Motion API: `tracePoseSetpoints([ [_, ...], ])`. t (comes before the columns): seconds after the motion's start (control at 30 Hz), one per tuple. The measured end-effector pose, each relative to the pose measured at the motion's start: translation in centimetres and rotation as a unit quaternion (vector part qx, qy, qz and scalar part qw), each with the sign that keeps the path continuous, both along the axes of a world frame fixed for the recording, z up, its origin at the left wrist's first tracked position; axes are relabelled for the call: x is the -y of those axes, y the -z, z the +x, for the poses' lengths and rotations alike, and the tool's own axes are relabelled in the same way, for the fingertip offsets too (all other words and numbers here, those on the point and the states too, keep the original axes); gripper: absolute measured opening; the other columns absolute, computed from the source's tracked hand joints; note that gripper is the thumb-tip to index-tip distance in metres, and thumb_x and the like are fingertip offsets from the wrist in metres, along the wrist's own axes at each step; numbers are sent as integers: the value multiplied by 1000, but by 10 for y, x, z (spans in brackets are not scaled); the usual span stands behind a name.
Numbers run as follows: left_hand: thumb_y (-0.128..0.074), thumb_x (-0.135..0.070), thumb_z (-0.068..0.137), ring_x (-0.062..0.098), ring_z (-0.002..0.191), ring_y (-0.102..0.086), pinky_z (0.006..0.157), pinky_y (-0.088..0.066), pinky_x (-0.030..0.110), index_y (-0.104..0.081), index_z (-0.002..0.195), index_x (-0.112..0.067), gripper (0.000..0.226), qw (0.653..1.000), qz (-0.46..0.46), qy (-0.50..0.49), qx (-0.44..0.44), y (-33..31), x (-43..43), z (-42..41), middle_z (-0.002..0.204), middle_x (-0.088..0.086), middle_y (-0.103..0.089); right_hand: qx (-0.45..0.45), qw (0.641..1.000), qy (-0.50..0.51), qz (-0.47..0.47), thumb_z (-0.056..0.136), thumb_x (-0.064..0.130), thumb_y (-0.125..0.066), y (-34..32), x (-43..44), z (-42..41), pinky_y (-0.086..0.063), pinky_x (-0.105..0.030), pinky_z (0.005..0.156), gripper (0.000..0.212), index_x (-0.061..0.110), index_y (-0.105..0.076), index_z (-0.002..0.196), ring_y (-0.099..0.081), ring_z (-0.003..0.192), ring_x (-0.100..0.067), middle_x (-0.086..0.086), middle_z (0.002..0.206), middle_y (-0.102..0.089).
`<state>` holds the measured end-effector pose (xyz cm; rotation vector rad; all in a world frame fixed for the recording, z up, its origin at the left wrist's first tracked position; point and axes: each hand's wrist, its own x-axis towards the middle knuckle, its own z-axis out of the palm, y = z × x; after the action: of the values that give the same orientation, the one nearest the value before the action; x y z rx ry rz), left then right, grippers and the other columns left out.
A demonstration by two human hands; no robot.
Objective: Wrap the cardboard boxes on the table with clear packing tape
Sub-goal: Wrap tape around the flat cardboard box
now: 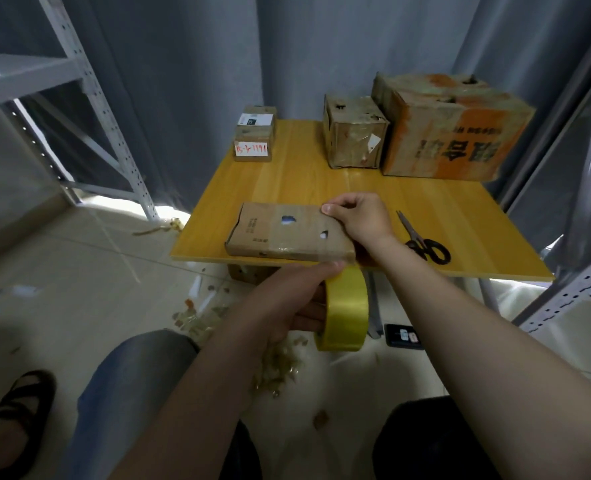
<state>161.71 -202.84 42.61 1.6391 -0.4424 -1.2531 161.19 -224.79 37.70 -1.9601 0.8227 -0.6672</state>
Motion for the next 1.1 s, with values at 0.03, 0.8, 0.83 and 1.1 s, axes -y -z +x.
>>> tracePoseSetpoints([
  [0.03, -63, -45, 99, 28, 92, -76, 73, -60, 35, -66, 128, -13, 43, 1000, -5, 0, 0, -1, -3, -1, 107, 14, -78, 8, 1000, 2, 0, 87, 37, -81, 0, -3, -3, -57, -38, 84, 11, 33, -79, 77, -71, 85, -5, 17, 82, -76],
  [0.8, -62, -45, 100, 30, 94, -76, 69, -60, 32, -67, 123, -5, 46, 999, -4, 8, 36, 1, -21, 8, 109, 19, -76, -21, 998, 43, -50, 84, 45, -81, -18, -14, -5, -55, -41, 93, 11, 35, -80, 80, -65, 98, -4, 19, 94, -75],
  [0.83, -62, -44, 100, 30, 94, -76, 69, -60, 32, -67, 123, -6, 45, 999, -5, 8, 31, 2, -21, 8, 109, 19, -76, -24, 998, 41, -52, 84, 45, -81, -19, -14, -6, -55, -40, 93, 11, 36, -80, 80, -65, 98, -4, 19, 94, -75],
  [1.1, -62, -44, 100, 31, 97, -76, 80, -62, 38, -69, 119, -6, 42, 1000, -4, 1, 24, 11, -19, 11, 107, 17, -77, -42, 996, 47, -70, 80, 52, -82, -11, -11, -3, -55, -45, 94, 12, 41, -79, 76, -66, 100, -5, 20, 93, -76],
])
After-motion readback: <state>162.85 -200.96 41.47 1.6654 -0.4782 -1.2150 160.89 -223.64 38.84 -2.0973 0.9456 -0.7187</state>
